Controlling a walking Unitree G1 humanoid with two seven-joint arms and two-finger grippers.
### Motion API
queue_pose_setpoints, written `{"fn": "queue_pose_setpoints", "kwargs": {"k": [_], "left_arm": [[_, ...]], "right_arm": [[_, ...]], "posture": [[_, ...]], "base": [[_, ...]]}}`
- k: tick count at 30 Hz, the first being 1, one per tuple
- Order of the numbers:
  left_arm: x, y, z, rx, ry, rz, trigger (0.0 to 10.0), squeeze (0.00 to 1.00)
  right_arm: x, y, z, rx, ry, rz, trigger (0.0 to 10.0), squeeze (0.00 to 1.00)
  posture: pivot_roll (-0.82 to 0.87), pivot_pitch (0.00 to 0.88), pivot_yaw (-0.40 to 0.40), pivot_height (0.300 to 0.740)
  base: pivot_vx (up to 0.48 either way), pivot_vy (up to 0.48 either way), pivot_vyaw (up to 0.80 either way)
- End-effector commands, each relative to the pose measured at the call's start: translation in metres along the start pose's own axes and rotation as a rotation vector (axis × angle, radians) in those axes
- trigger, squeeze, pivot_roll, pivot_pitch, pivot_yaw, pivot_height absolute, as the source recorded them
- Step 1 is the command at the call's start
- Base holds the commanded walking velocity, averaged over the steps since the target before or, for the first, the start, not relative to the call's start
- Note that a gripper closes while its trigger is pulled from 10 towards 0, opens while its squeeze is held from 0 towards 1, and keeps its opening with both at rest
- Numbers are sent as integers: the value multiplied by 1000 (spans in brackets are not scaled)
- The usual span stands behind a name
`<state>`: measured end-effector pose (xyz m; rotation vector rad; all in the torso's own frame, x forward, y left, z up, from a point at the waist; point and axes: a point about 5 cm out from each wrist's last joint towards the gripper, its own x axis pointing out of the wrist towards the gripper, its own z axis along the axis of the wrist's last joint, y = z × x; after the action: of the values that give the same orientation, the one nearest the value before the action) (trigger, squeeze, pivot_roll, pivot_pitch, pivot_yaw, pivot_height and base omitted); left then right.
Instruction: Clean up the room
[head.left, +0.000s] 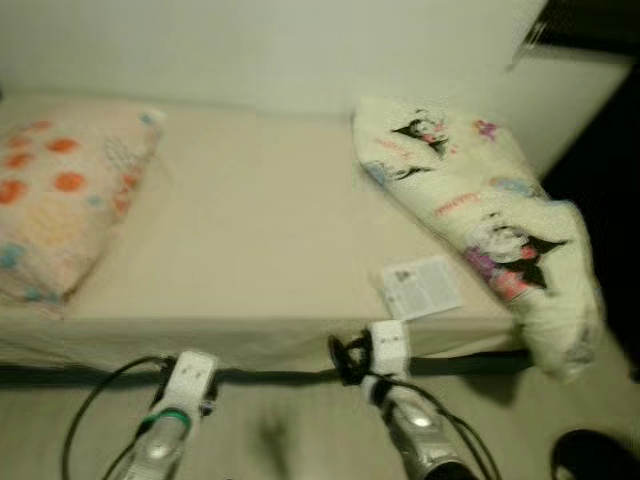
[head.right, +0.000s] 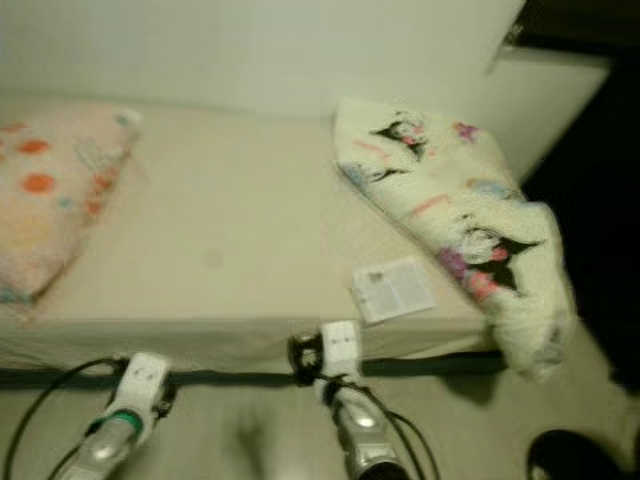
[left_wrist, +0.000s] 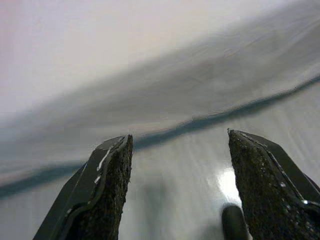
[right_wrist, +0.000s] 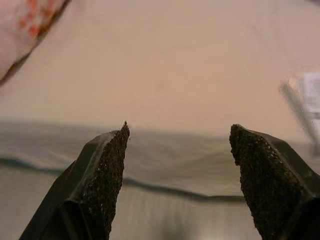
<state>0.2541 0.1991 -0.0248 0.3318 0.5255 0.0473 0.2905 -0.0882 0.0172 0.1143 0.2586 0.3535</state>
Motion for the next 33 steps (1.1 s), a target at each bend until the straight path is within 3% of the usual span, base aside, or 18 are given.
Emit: {"fn": "queue_pose_setpoints", "kwargs": {"k": [1, 33], "left_arm": [[-3, -11, -7, 0, 24, -30, 10000, 0], [-3, -10, -8, 2, 30, -20, 10000, 0]], "right_arm": [[-9, -11, -13, 1, 49, -37, 10000, 0], [-9, -10, -13, -3, 52, -29, 10000, 0]], "posture": [[93, 13, -29, 740], [93, 13, -32, 740]], "base": [[0, -334, 0], [0, -341, 0]]}}
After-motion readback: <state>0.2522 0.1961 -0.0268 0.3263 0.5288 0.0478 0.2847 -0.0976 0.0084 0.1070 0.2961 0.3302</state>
